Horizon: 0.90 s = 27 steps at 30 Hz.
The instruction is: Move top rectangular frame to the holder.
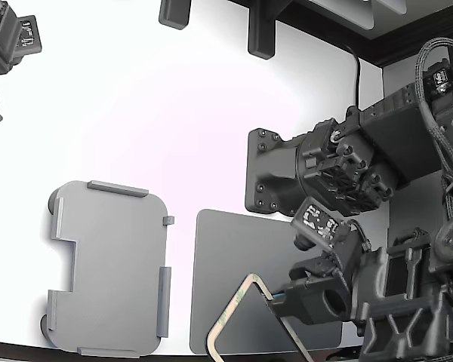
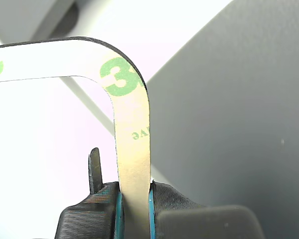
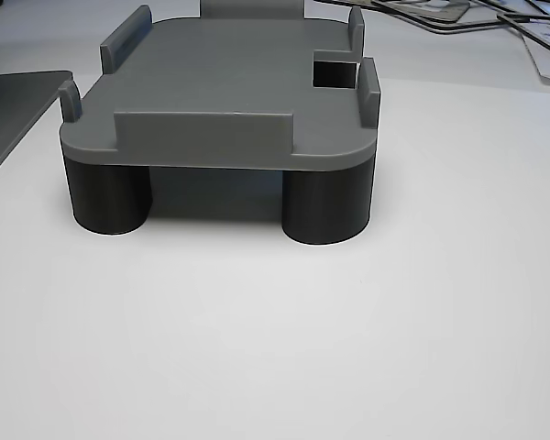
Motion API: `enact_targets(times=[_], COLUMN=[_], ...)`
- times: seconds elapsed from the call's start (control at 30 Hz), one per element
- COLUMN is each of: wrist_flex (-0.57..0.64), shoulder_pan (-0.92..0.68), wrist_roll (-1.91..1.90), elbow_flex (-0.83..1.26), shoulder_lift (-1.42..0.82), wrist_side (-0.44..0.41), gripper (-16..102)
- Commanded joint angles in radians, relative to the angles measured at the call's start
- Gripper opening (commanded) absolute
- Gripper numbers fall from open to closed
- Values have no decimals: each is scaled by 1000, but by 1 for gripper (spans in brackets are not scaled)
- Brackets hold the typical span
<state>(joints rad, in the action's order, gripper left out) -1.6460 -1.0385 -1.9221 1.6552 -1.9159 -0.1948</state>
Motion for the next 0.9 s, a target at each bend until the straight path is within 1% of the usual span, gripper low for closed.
enact_targets(times=[0.0, 0.1, 0.23, 0.37, 0.53, 0.6, 0.87], wrist_flex=[-9, -9, -5, -6, -6, -6, 20], shoulder_pan=[83, 183, 311, 388, 445, 460, 483], wrist_roll=[-34, -60, -89, -130, -202, -212, -233], elbow_flex=[-11, -31, -83, -183, -296, -318, -288], shoulder_lift=[-12, 40, 138, 245, 357, 385, 400], wrist_side=[-40, -72, -64, -66, -44, -21, 12], gripper=[-11, -10, -10, -10, -10, -10, -10])
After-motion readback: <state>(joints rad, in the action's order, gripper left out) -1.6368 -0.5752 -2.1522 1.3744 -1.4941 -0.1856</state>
